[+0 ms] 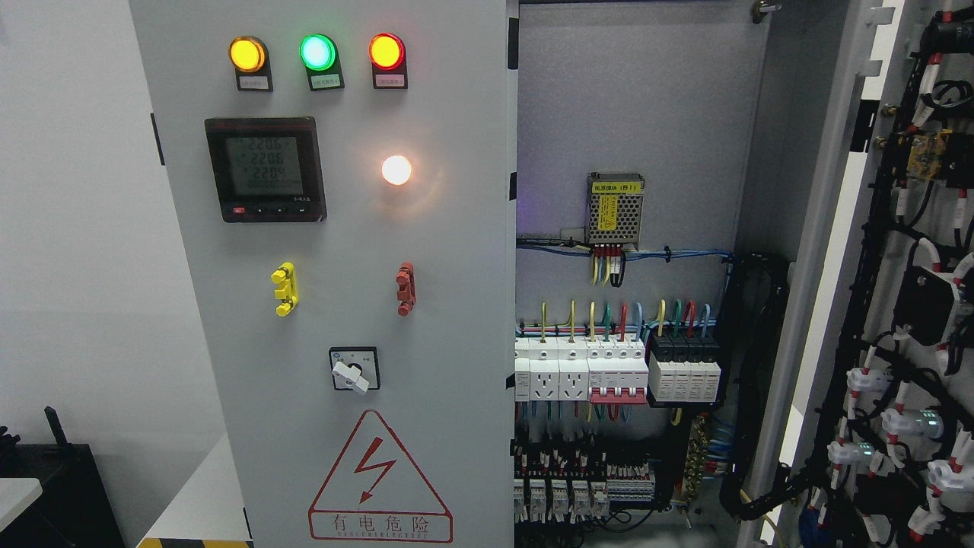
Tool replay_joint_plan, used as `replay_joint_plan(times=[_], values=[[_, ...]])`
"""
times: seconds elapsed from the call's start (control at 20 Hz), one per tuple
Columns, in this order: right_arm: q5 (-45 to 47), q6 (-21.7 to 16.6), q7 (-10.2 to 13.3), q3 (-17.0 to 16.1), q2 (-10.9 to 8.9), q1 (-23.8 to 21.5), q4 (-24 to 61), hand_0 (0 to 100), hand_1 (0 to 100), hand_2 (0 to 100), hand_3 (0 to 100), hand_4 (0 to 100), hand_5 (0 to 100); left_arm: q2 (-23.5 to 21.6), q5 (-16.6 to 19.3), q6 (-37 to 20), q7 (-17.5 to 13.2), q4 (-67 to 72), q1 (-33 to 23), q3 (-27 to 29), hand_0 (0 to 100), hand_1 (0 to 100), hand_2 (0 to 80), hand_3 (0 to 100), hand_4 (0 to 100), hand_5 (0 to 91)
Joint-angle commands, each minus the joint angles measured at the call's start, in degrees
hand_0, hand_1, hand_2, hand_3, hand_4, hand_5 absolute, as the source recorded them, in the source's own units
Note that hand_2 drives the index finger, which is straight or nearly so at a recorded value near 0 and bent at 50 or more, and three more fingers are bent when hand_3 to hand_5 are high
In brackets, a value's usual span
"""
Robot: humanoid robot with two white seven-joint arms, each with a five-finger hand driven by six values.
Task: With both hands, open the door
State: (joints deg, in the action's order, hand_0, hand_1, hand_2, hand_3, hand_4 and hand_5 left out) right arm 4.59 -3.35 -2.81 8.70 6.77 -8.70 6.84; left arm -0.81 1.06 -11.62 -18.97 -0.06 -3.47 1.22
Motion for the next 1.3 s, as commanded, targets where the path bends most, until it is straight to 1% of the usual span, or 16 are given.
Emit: replay_joint_plan(times=[0.0,0.1,0.15,0.25,0.3,0.6,1.05,1.25], values=[[0.1,0.0,0.0,0.0,0.00,0.0,-0.1,0,0,0,0,0,0,2.4,7.5,2.7,0.3,1.6,0.0,17.0,0,0,0.0,0,4,0.0],[0.1,0.0,0.0,0.0,0.00,0.0,0.0,0,0,0,0,0,0,2.3,8.8,2.7,0.3,1.6,0.0,17.9,0,0,0.0,0,4,0.0],[0.0,0.0,0.0,0.0,0.00,0.0,0.0,0,0,0,0,0,0,2.3,10.2,2.7,0.3,1.7,0.0,18.1,0,0,0.0,0,4,0.0],[0.1,0.0,0.0,-0.1,0.00,0.0,-0.1,0,0,0,0,0,0,2.1,11.9,2.7,0.3,1.9,0.0,19.0,0,0,0.0,0,4,0.0],[0.1,0.0,0.0,-0.1,0.00,0.0,-0.1,0,0,0,0,0,0,2.0,12.0,2.7,0.3,1.9,0.0,19.3,0,0,0.0,0,4,0.0],[0.1,0.0,0.0,0.0,0.00,0.0,-0.1,0,0,0,0,0,0,1.8,12.0,2.7,0.1,2.1,-0.2,19.0,0,0,0.0,0,4,0.0],[0.2,0.0,0.0,-0.1,0.00,-0.1,0.0,0,0,0,0,0,0,1.8,11.8,2.8,0.5,2.2,-0.2,18.8,0,0,0.0,0,4,0.0],[0.2,0.0,0.0,0.0,0.00,-0.5,0.0,0,0,0,0,0,0,1.6,11.8,4.0,0.5,2.1,-0.2,18.6,0,0,0.0,0,4,0.0]])
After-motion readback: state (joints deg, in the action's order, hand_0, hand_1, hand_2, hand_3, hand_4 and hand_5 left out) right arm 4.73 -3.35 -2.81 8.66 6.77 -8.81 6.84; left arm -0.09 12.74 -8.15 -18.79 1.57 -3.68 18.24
